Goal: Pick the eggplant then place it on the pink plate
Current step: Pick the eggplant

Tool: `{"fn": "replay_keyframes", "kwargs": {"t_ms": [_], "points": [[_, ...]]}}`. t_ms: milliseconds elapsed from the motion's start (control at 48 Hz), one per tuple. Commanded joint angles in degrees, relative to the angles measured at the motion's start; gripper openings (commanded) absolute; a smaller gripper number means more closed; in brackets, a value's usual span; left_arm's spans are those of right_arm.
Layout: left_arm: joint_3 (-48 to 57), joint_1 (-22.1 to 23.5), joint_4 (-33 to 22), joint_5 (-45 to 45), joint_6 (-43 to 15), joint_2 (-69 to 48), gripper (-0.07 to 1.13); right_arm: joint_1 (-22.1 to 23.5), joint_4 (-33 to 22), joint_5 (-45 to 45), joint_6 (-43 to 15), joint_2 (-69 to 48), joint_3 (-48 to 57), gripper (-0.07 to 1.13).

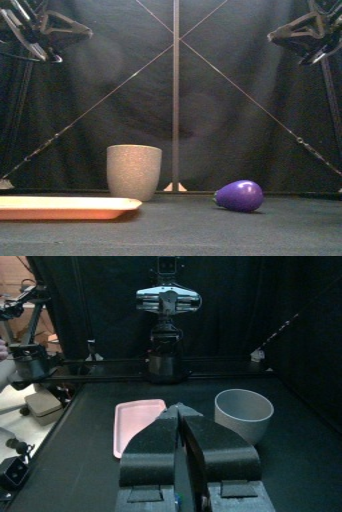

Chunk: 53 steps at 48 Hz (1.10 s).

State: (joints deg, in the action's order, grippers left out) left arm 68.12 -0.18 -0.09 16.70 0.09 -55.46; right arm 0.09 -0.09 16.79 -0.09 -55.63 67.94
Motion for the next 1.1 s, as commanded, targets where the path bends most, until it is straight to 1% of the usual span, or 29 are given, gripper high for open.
{"fn": "replay_keyframes", "kwargs": {"t_ms": [21, 146, 229, 292, 479, 604, 667, 771, 792, 979, 1062, 1104], "points": [[0.0, 0.0, 0.0, 1.8, -0.2, 0.4, -0.06, 0.4, 0.4, 0.3, -0.4, 1.5, -1.0, -0.01], [0.1, 0.0, 0.4, 2.2, -0.2, 0.4, -0.04, 0.0, 3.1, 0.3, -2.5, 4.5, -0.2, 0.02], [0.4, 0.0, 0.7, 2.2, -0.2, 0.3, -0.03, -0.4, 6.9, 0.3, -5.4, 8.9, 1.1, 0.04], [0.4, 0.0, 0.9, 2.2, -0.2, 0.4, -0.03, -1.1, 8.5, 0.3, -7.3, 12.5, 1.8, 0.04], [0.6, 0.0, 0.9, 2.3, -0.1, 0.3, -0.03, -3.3, 10.1, 0.3, -11.9, 24.3, 0.3, 0.06], [0.6, 0.0, 0.8, 2.2, -0.1, 0.3, -0.03, -3.8, 11.2, 0.3, -14.1, 30.5, -2.1, 0.14], [0.6, 0.1, 0.8, 2.2, -0.1, 0.3, -0.03, -3.9, 12.0, 0.3, -15.0, 33.4, -3.3, 0.22], [0.7, 0.1, 0.8, 2.2, -0.1, 0.3, -0.03, -3.9, 12.5, 0.1, -16.4, 38.5, -5.6, 0.41], [0.7, 0.1, 0.8, 2.2, -0.1, 0.3, -0.03, -3.9, 12.5, 0.0, -16.5, 39.8, -6.3, 0.47], [0.7, 0.2, 0.8, 2.2, -0.1, 0.2, -0.03, -3.8, 12.4, -1.6, -16.5, 46.8, -10.9, 0.88], [0.8, 0.3, 0.8, 2.2, -0.1, 0.2, -0.03, -3.7, 12.3, -3.3, -16.5, 49.0, -12.7, 1.02], [0.7, 0.3, 0.7, 2.2, -0.1, 0.2, -0.03, -3.6, 12.3, -4.1, -16.5, 49.9, -13.5, 1.06]]}}
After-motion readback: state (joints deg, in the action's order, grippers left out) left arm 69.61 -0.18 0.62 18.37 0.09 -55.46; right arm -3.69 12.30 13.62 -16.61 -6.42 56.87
